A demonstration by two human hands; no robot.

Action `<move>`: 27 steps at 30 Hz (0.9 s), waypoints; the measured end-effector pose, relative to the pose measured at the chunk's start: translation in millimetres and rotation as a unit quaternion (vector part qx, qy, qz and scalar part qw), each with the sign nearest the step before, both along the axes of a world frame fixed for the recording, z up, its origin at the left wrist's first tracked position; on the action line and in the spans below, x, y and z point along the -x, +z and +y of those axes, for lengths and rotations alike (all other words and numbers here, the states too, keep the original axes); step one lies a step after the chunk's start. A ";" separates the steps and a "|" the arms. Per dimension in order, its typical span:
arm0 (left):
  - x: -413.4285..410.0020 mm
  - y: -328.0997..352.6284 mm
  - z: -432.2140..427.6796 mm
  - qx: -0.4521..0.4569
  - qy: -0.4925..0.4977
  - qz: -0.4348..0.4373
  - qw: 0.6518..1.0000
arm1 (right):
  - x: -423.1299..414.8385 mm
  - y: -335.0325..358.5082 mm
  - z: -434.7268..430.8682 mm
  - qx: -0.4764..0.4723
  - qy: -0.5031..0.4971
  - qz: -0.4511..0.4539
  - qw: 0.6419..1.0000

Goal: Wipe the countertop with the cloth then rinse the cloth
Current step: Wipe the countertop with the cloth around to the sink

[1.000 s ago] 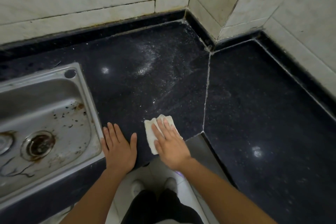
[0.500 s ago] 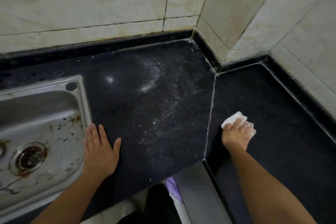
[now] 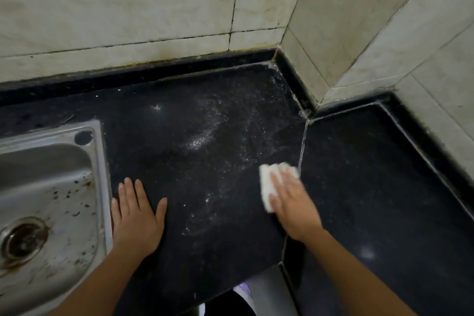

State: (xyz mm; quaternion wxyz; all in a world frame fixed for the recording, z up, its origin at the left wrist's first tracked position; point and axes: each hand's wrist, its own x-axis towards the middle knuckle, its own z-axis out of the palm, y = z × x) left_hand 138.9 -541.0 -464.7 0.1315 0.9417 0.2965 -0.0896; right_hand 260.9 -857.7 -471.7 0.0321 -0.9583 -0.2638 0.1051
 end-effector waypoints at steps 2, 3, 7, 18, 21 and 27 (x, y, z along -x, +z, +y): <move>-0.6 -0.2 1.2 -0.006 0.004 0.004 1.000 | -33.9 0.6 -15.1 -0.012 -0.169 -0.014 0.985; -0.9 0.1 1.1 -0.008 0.005 0.007 1.000 | -49.0 4.5 -14.6 -0.002 -0.258 0.010 0.966; -1.7 -1.3 -0.2 -0.020 0.008 -0.002 1.000 | -74.9 19.2 48.1 -0.008 -0.362 0.064 0.930; -3.9 -0.3 2.0 -0.001 0.003 0.021 1.000 | 4.6 11.2 105.4 -0.050 0.233 0.053 0.970; -3.5 -1.9 2.6 0.004 0.004 0.022 1.000 | -31.4 7.9 65.5 0.026 0.144 -0.008 0.989; -5.1 -2.9 4.6 0.016 0.004 0.025 1.000 | -118.4 5.3 44.4 0.000 -0.314 0.049 0.948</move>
